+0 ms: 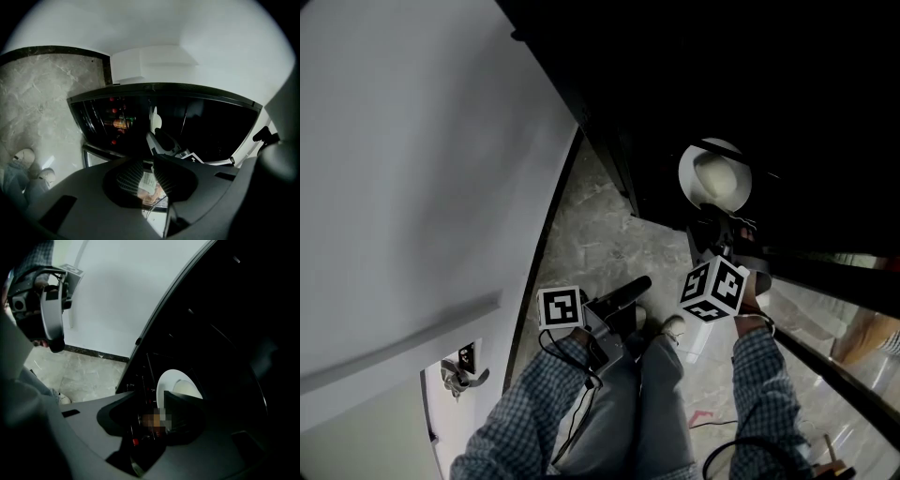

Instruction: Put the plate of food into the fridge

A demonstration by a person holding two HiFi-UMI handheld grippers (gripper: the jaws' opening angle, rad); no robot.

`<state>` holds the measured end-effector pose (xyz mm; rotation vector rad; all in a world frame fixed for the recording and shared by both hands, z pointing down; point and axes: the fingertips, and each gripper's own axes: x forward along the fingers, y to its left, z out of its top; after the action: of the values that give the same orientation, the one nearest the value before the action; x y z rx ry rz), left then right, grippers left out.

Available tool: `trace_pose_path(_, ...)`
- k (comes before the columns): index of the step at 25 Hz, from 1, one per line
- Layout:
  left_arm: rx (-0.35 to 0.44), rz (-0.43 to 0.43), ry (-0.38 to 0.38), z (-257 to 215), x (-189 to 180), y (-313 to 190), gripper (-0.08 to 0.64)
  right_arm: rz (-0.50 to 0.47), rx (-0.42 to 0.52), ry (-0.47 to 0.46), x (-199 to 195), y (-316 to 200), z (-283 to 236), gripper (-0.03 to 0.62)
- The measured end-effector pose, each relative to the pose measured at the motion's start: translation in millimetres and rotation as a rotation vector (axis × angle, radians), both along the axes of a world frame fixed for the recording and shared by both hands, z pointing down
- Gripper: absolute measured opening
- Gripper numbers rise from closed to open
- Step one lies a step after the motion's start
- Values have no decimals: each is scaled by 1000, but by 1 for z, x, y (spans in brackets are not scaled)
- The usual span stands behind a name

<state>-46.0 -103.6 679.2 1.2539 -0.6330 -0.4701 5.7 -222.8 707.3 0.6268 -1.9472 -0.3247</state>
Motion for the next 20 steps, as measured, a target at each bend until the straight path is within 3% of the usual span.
trace_pose_path(2,12,14,-6,-2,2,2,71,25,6,-52,-1,5,-7,144)
trace_pose_path(4,26,29,-16,-7,5,3,71,109,-22,-160,2,8,-18,145)
trace_pose_path(7,43,34,-6,-22,8,3,69,263,-113,-343,8,16,-37,144)
trace_pose_path(9,54,38,-8,-32,11,6,67,311,-177,-413,11,30,-49,142)
trace_pose_path(10,59,48,-17,-36,14,8,56,326,-203,-432,13,38,-53,128)
trace_pose_path(13,76,97,-67,-45,22,18,8,353,-267,-471,20,64,-65,8)
trace_pose_path(20,118,203,-156,-70,32,22,8,414,-351,-486,51,104,-88,8)
